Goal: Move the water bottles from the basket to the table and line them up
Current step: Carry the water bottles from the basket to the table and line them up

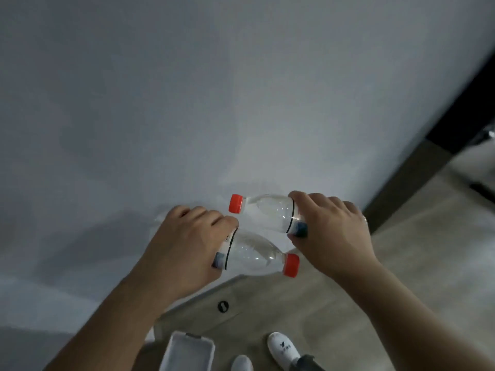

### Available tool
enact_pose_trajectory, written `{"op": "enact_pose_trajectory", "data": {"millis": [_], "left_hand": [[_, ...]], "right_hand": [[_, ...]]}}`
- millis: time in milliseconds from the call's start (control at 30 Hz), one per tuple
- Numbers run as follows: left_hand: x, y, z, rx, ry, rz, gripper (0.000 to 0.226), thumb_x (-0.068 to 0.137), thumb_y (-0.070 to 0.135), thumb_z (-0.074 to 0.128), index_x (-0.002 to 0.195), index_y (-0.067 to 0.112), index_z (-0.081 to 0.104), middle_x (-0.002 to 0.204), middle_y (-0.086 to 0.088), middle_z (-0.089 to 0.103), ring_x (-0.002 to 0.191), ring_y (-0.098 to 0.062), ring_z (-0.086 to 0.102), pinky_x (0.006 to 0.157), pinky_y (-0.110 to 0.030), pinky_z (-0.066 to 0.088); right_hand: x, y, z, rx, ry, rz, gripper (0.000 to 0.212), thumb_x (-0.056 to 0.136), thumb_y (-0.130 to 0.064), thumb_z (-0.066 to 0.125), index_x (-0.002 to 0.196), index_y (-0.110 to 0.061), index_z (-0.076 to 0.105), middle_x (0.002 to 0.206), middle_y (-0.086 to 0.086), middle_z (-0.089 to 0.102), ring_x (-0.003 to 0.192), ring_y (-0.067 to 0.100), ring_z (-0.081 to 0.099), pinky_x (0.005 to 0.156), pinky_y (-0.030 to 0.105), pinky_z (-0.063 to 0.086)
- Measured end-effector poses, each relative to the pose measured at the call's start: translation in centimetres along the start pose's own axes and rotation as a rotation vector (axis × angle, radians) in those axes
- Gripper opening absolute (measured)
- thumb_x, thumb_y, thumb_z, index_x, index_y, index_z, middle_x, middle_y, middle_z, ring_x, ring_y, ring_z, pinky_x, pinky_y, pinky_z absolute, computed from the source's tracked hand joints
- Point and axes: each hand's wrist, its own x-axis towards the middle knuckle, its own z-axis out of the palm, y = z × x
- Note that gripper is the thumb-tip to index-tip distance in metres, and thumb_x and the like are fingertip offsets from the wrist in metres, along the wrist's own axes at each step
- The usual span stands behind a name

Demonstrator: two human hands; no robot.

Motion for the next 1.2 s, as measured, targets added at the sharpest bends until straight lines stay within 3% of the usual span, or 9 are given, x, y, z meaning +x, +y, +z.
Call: {"op": "enact_pose_trajectory", "data": {"millis": [267,633,900,1200], "left_hand": [[8.7,9.6,0.0,-0.108,0.042,0.471,0.057,0.052,0.036,0.074,0.107,0.031,0.063,0.091,0.013,0.066,0.081,-0.02,0.064,0.075,-0.04,0.052],[17.2,34.7,-0.4,-0.081,0.094,0.975,0.054,0.055,0.041,0.082,0.105,0.033,0.063,0.09,0.012,0.066,0.083,-0.019,0.065,0.074,-0.041,0.049],[20.2,53.5,-1.2,-0.118,0.144,1.117,0.056,0.054,0.04,0.079,0.108,0.034,0.064,0.088,0.014,0.065,0.081,-0.018,0.064,0.075,-0.038,0.049],[25.9,67.3,-0.8,-0.085,0.122,1.24,0.059,0.05,0.037,0.074,0.108,0.035,0.065,0.087,0.013,0.066,0.081,-0.017,0.065,0.075,-0.036,0.048]], "right_hand": [[-10.8,8.7,-4.6,-0.033,-0.021,0.483,0.068,0.09,-0.054,0.068,0.148,-0.039,0.035,0.139,-0.009,0.059,0.124,0.023,0.059,0.109,0.044,0.04],[-27.6,22.9,-8.6,-0.16,0.082,1.03,0.064,0.085,-0.049,0.07,0.143,-0.038,0.045,0.126,-0.009,0.067,0.108,0.023,0.067,0.095,0.041,0.05],[-38.1,35.0,-11.8,-0.229,0.154,1.224,0.062,0.079,-0.042,0.079,0.136,-0.031,0.059,0.116,-0.003,0.073,0.098,0.027,0.07,0.087,0.041,0.049],[-42.8,47.2,-12.4,-0.273,0.206,1.303,0.064,0.071,-0.042,0.085,0.129,-0.028,0.063,0.11,-0.002,0.074,0.09,0.029,0.071,0.08,0.04,0.05]]}}
